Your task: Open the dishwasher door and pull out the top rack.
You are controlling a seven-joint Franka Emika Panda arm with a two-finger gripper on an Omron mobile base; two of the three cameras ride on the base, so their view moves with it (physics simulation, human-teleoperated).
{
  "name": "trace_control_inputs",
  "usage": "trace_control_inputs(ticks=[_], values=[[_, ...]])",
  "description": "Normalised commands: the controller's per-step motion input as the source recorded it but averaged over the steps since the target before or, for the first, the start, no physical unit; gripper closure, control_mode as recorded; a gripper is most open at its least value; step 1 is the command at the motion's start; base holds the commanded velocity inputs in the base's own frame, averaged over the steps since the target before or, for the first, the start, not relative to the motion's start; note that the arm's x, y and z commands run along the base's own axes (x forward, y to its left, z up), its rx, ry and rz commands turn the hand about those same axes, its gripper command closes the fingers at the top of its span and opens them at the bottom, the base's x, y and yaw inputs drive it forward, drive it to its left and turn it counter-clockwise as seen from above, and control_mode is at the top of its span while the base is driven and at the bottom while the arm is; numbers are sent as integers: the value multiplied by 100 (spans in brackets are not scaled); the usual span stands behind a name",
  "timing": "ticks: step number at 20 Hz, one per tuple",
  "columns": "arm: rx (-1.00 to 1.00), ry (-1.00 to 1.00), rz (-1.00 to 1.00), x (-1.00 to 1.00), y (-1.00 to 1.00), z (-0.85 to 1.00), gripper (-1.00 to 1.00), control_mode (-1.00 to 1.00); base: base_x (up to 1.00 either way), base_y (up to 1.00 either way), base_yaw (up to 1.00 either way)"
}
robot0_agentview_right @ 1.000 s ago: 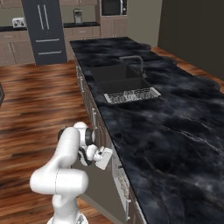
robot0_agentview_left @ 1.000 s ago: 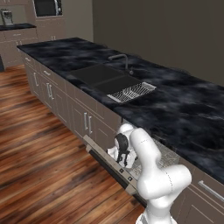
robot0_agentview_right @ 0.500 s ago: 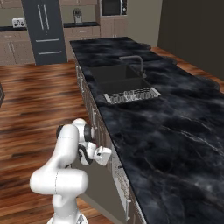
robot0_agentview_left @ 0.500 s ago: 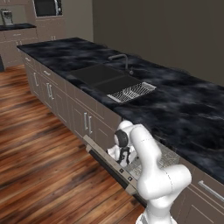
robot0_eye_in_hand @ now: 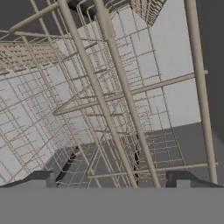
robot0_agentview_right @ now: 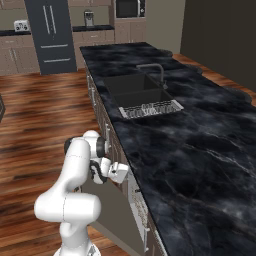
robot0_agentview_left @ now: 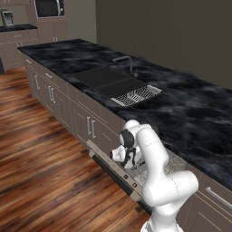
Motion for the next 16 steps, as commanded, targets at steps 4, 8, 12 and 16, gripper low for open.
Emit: trace_control_inputs(ticks=[4, 8, 12, 16], values=[[-4, 0, 0, 6, -4, 9, -100, -100, 0, 0, 0], [-5, 0, 0, 0, -6, 0, -100, -100, 0, 0, 0], [-10, -1, 0, 0, -11, 0, -100, -100, 0, 0, 0], [-9, -2, 0, 0, -8, 0, -100, -100, 0, 0, 0]])
